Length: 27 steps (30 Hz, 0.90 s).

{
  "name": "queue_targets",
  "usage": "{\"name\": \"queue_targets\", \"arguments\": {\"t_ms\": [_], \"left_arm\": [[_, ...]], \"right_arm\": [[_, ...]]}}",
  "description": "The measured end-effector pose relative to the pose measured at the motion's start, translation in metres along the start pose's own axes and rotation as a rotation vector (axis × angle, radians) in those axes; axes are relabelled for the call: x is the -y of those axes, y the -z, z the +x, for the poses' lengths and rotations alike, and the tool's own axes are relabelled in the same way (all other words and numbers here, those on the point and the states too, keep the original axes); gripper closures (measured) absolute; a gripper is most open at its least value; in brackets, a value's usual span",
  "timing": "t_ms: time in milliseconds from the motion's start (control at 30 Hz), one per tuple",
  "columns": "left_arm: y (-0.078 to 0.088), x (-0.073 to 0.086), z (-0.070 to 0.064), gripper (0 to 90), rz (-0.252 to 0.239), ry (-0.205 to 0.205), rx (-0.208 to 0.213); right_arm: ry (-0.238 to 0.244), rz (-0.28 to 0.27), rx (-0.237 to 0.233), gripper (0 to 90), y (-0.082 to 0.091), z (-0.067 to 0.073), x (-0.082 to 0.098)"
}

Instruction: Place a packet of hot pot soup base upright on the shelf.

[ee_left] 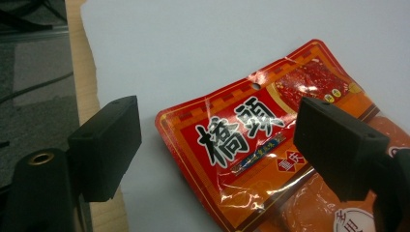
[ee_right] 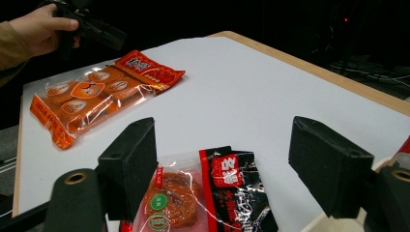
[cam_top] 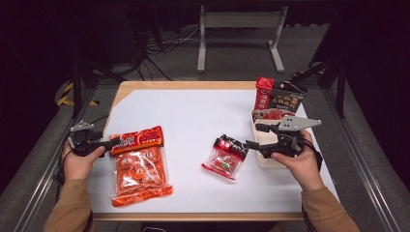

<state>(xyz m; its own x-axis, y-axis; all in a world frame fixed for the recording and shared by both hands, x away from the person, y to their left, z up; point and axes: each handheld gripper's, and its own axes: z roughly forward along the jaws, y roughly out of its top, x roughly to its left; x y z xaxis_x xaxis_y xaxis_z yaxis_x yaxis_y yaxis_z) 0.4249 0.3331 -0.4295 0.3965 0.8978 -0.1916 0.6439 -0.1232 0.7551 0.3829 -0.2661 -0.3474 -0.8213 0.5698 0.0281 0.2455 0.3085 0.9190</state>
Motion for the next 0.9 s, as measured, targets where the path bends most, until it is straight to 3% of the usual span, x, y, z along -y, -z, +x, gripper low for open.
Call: {"name": "queue_targets", "arguments": {"t_ms": [300, 433, 600, 900], "left_arm": [[-0.008, 0.006, 0.007, 18.4, 0.023, 0.036, 0.023], [-0.012, 0.009, 0.01, 17.5, 0.035, 0.069, 0.054], [-0.015, 0.01, 0.011, 17.1, 0.052, 0.071, 0.054], [-0.021, 0.012, 0.011, 17.7, 0.065, 0.079, 0.103]], "right_arm": [[-0.001, 0.015, -0.006, 25.9, -0.005, 0.0, 0.003], [0.003, 0.019, -0.014, 25.8, -0.006, 0.002, 0.003], [0.003, 0.023, -0.02, 25.8, -0.008, 0.002, 0.004], [-0.001, 0.023, -0.021, 25.4, -0.008, 0.002, 0.004]]}}
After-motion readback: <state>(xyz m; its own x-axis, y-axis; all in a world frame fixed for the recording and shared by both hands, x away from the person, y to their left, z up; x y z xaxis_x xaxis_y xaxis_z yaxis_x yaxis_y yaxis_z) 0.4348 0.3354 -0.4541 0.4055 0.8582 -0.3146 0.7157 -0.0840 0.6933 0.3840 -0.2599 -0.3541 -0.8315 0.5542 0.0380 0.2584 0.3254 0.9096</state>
